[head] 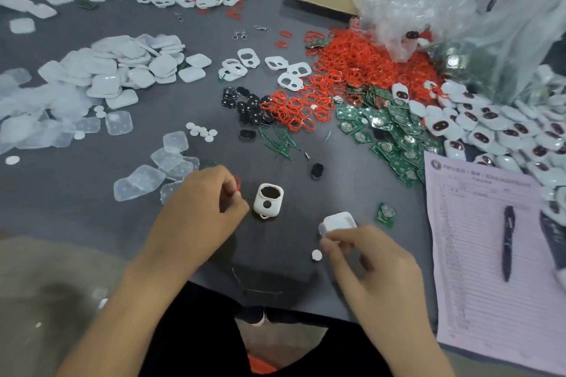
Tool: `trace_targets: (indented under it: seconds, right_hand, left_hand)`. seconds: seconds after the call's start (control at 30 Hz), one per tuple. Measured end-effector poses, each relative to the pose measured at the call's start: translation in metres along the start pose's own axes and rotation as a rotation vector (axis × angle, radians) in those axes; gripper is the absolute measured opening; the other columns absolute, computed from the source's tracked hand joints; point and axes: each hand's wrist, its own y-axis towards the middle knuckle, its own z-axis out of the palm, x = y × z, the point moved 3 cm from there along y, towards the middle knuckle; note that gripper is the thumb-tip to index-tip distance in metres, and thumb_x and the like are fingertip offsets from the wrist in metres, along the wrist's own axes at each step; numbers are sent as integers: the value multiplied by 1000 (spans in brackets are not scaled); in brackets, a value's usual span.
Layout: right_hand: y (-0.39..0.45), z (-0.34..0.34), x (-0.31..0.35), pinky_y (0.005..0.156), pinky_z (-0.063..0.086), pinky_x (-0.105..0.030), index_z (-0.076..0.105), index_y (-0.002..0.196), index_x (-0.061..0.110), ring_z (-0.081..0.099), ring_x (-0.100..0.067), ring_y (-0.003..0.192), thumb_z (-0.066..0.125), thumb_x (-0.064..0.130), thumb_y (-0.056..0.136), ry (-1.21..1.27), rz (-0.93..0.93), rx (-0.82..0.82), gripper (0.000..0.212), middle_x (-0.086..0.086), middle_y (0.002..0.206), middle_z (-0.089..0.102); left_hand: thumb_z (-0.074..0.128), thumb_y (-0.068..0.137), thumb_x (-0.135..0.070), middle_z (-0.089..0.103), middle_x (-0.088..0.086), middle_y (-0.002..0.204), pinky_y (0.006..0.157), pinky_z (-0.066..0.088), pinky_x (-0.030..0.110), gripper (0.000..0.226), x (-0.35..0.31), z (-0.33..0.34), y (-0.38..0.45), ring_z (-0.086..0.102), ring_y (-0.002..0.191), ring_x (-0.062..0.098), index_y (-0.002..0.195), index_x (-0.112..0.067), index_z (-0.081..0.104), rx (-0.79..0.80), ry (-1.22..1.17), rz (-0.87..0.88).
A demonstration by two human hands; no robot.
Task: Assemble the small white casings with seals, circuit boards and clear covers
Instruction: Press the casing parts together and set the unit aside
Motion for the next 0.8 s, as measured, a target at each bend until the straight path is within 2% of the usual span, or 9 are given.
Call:
trace_targets:
  seconds: [0.13, 0.2, 0.27, 0.33, 0.4, 0.5, 0.6, 0.67, 0.8]
  right_hand:
    - [-23, 10, -6, 60, 49, -21, 78, 95, 38, 62, 2, 72, 86, 37, 82, -75, -23, 14, 16, 19, 89, 65]
    - [-25, 15, -6, 58, 49, -20, 79, 96, 39, 62, 4, 73, 85, 36, 81, -86, -18, -28, 17, 20, 91, 66]
    - [-24, 18, -6, 57, 47, -20, 78, 93, 40, 62, 3, 72, 84, 37, 86, -90, -11, -35, 10, 21, 92, 66]
    - [-22, 22, -6, 55, 45, -19, 76, 90, 39, 59, 1, 68, 76, 39, 89, -97, -25, -34, 1, 19, 92, 64]
    - [-21, 28, -3, 54, 43, -19, 76, 87, 35, 57, -3, 64, 71, 37, 90, -109, -58, -52, 5, 16, 89, 64]
    - [-19, 37, 3, 52, 45, -22, 74, 84, 30, 55, -6, 60, 68, 34, 93, -70, -102, -83, 12, 14, 84, 61]
    - [-10, 45, 12, 52, 46, -25, 73, 83, 27, 54, -4, 62, 71, 31, 94, -4, -102, -99, 11, 14, 85, 61]
    - [-1, 51, 21, 48, 46, -27, 73, 82, 26, 55, -3, 64, 74, 28, 92, -2, -121, -134, 10, 14, 84, 63]
    - [19, 67, 41, 51, 45, -30, 75, 79, 23, 58, -15, 75, 76, 27, 90, -16, -147, -224, 12, 11, 81, 64]
  left_hand:
    - [72, 87, -17, 55, -15, 74, 68, 40, 27, 22, 2, 7, -2, 50, 81, 6, 82, -31, 56, 43, 55, 68]
    - [72, 87, -18, 55, -16, 75, 68, 41, 26, 20, 3, 7, -3, 50, 82, 6, 87, -32, 57, 20, 48, 85]
    - [72, 88, -20, 55, -15, 75, 68, 43, 31, 20, 5, 9, -5, 49, 82, 7, 92, -32, 57, -4, 31, 88]
    - [73, 88, -19, 54, -15, 75, 67, 42, 30, 22, 8, 11, -8, 48, 81, 9, 98, -31, 57, -37, 14, 90]
    - [74, 88, -21, 52, -16, 76, 65, 37, 24, 24, 9, 13, -11, 45, 80, 9, 103, -31, 58, -81, 16, 86]
    - [75, 86, -18, 51, -15, 79, 70, 39, 28, 22, 9, 16, -12, 46, 82, 11, 102, -27, 63, -156, 66, 130]
    - [76, 85, -19, 56, -5, 91, 80, 44, 34, 10, 9, 17, -15, 51, 92, 23, 92, -20, 69, -260, 155, 181]
    - [77, 85, -21, 60, 2, 104, 91, 42, 38, 6, 8, 17, -17, 51, 103, 31, 89, -20, 73, -311, 233, 193]
    - [82, 82, -23, 61, 8, 131, 102, 38, 48, 9, 7, 16, -20, 43, 126, 34, 86, -21, 74, -314, 236, 158]
